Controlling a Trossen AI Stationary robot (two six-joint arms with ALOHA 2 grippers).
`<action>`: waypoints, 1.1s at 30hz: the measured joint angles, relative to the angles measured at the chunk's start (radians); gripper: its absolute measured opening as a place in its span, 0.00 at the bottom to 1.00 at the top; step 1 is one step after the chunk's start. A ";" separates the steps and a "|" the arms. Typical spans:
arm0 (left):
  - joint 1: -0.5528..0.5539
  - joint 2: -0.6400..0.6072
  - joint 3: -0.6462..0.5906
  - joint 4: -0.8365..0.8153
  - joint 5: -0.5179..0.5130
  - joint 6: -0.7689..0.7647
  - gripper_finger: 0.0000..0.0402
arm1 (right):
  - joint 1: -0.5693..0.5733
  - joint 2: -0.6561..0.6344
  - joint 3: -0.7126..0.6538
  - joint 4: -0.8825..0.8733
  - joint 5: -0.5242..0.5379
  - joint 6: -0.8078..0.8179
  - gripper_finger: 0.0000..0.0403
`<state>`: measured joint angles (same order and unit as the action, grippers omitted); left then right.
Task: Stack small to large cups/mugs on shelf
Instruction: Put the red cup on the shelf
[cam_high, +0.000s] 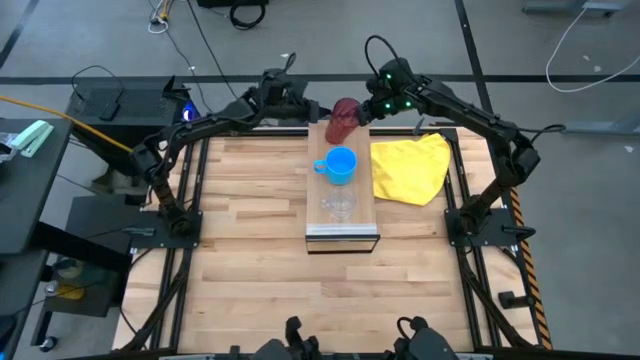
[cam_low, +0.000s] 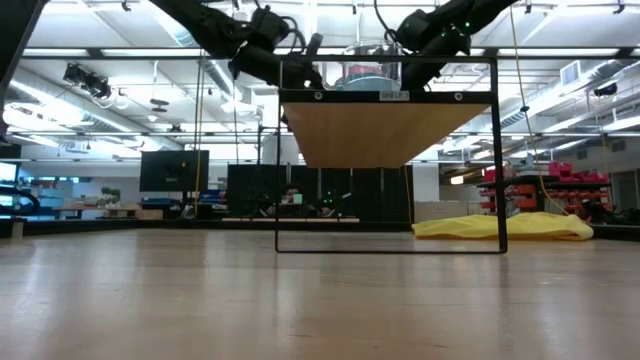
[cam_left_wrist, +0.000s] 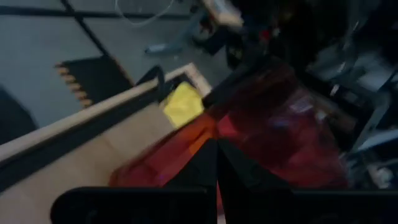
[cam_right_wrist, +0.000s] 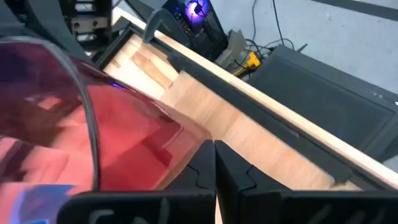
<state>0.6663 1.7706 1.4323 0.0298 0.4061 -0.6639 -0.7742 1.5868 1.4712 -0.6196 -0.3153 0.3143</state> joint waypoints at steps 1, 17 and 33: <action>-0.004 0.000 0.015 -0.041 -0.004 0.020 0.03 | 0.004 -0.003 0.000 -0.011 0.004 0.000 0.00; -0.010 0.000 0.044 -0.219 -0.046 0.073 0.04 | 0.046 -0.010 0.000 -0.063 0.053 -0.008 0.00; -0.002 -0.001 0.044 -0.271 -0.053 0.074 0.05 | 0.056 -0.047 0.000 -0.131 0.149 -0.028 0.00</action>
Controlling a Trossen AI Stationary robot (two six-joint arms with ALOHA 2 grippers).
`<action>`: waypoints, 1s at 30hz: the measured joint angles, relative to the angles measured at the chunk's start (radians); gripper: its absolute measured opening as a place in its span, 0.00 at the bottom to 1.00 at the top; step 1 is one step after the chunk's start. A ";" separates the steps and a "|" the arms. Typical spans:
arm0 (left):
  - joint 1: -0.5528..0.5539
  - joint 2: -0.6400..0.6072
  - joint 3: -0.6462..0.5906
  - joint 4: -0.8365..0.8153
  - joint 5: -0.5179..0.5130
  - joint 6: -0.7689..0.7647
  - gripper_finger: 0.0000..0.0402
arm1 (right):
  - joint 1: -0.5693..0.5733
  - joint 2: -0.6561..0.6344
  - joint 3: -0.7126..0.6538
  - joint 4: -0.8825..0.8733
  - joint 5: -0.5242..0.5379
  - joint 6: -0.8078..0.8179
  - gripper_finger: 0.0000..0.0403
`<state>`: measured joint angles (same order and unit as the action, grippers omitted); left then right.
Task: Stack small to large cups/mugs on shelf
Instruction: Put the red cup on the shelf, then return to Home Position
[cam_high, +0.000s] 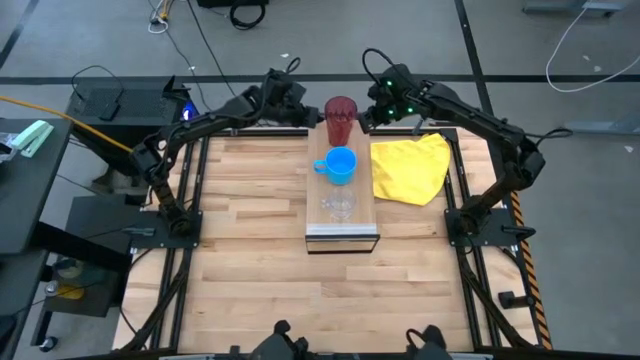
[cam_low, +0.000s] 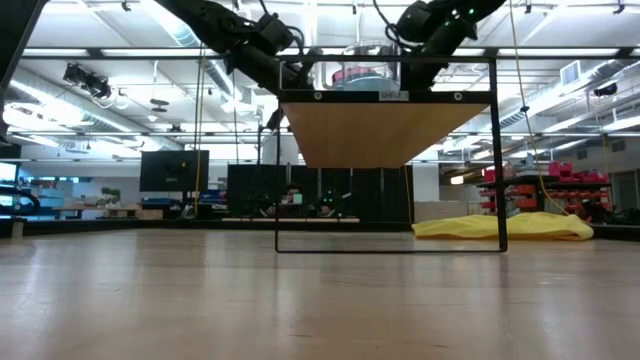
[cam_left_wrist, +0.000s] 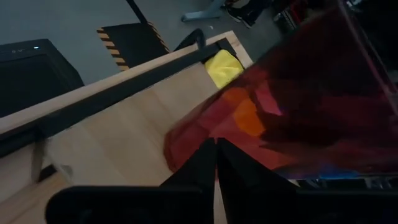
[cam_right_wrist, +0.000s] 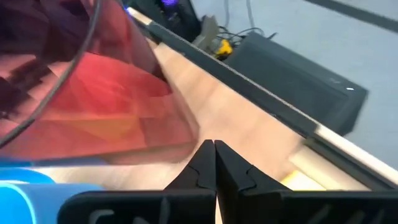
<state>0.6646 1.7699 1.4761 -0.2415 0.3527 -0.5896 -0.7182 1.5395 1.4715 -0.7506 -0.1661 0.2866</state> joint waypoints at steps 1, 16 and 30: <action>0.003 0.000 0.000 -0.004 0.000 0.000 0.06 | -0.003 -0.012 0.000 -0.011 0.014 -0.001 0.00; 0.022 -0.135 -0.001 -0.326 0.031 0.149 0.04 | 0.078 -0.331 0.000 -0.251 0.081 0.067 0.02; -0.086 -0.351 -0.038 -0.484 -0.132 0.232 0.06 | 0.491 -0.669 0.001 -0.375 0.326 0.377 0.02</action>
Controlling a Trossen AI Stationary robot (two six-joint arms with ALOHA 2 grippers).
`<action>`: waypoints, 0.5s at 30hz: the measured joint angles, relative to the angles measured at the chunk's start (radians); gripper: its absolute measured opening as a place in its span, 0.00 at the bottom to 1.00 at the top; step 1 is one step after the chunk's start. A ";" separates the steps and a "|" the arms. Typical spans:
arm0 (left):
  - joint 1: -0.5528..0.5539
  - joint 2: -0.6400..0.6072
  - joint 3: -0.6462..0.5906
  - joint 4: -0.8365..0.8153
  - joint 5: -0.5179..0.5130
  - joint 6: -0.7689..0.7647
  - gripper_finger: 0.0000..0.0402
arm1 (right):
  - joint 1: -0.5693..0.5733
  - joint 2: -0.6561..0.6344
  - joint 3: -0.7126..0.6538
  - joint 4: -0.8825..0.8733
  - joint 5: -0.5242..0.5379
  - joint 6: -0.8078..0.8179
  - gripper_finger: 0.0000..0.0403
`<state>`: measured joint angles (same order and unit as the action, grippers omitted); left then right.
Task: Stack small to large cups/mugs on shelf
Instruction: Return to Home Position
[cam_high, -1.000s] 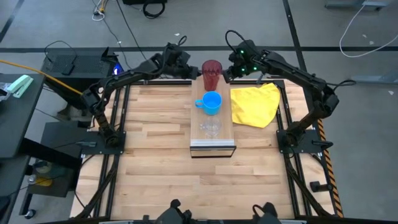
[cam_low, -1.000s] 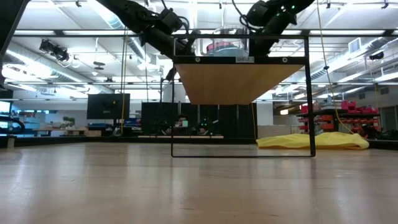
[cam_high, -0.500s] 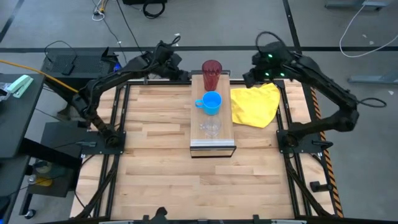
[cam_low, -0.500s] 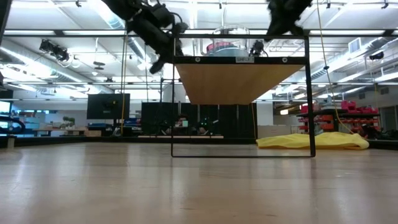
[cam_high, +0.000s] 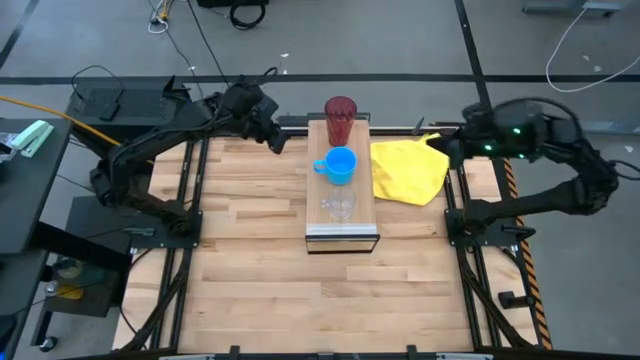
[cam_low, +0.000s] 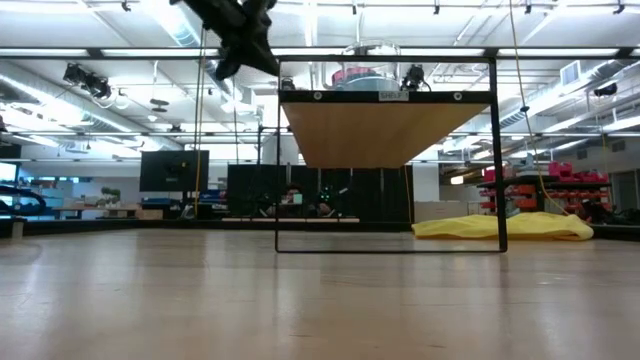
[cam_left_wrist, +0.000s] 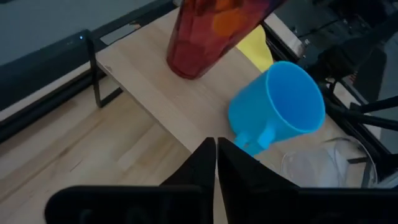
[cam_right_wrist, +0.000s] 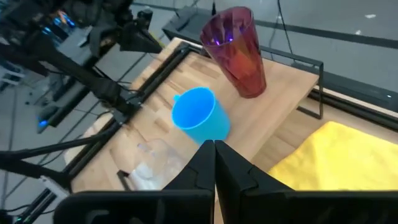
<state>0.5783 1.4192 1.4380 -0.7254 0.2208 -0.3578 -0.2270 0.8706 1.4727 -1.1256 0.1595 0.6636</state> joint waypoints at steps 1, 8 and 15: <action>-0.009 -0.014 -0.014 0.008 -0.015 -0.011 0.06 | 0.031 -0.013 0.000 -0.007 0.024 0.012 0.02; -0.084 -0.139 -0.171 0.083 -0.104 -0.136 0.04 | 0.200 -0.083 -0.124 -0.009 0.076 0.064 0.02; -0.214 -0.257 -0.319 0.342 -0.140 -0.264 0.06 | 0.371 -0.170 -0.357 0.307 0.032 0.089 0.02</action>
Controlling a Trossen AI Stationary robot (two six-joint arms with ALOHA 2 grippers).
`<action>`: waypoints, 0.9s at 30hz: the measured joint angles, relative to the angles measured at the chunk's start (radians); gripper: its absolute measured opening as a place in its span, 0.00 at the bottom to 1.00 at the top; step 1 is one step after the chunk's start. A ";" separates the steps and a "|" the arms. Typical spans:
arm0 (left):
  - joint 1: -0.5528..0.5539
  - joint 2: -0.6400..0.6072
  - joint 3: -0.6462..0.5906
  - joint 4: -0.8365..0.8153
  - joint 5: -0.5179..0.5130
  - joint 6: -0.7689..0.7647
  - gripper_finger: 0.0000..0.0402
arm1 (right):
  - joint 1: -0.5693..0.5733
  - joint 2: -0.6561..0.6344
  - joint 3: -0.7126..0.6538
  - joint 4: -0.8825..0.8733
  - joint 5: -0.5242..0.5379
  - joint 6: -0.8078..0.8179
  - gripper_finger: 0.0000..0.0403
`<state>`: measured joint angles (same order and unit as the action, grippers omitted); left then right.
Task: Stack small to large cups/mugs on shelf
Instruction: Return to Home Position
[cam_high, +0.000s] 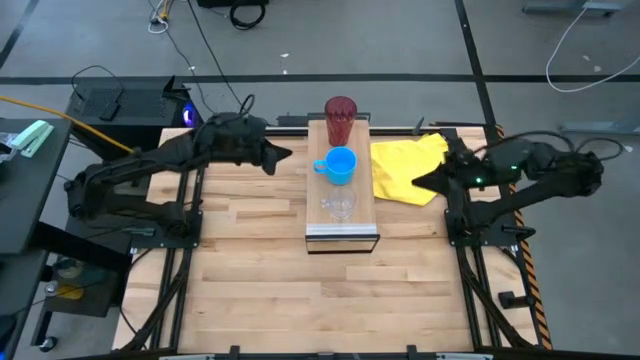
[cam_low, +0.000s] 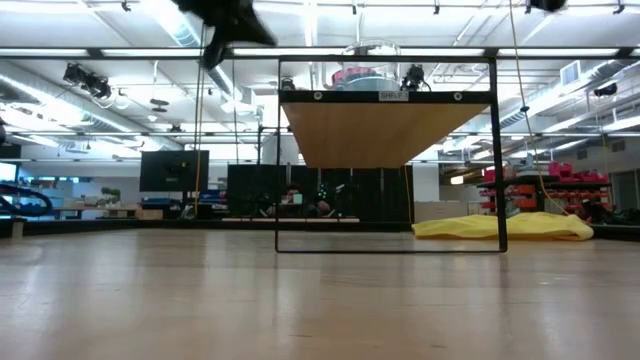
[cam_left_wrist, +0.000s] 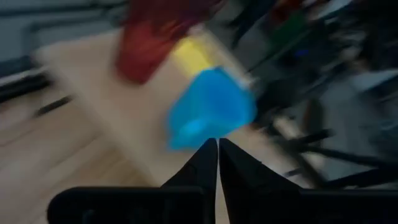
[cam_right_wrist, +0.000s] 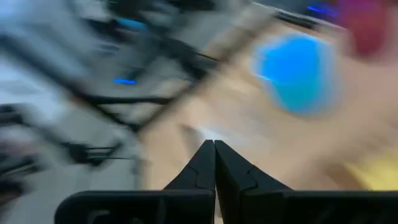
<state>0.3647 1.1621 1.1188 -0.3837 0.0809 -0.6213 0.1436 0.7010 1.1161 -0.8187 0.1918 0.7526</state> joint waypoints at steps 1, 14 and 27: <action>-0.021 -0.011 -0.006 0.050 -0.005 -0.002 0.06 | 0.025 -0.008 -0.018 0.097 -0.025 -0.036 0.01; -0.180 -0.076 0.064 0.326 0.002 0.086 0.05 | 0.152 -0.016 0.211 0.329 -0.096 -0.173 0.05; -0.178 -0.195 0.067 0.209 0.109 0.108 0.07 | 0.152 -0.033 0.405 0.165 -0.189 -0.175 0.04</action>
<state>0.1862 0.9673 1.1854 -0.1751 0.1899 -0.5135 0.2955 0.6677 1.5216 -0.6538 0.0026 0.5778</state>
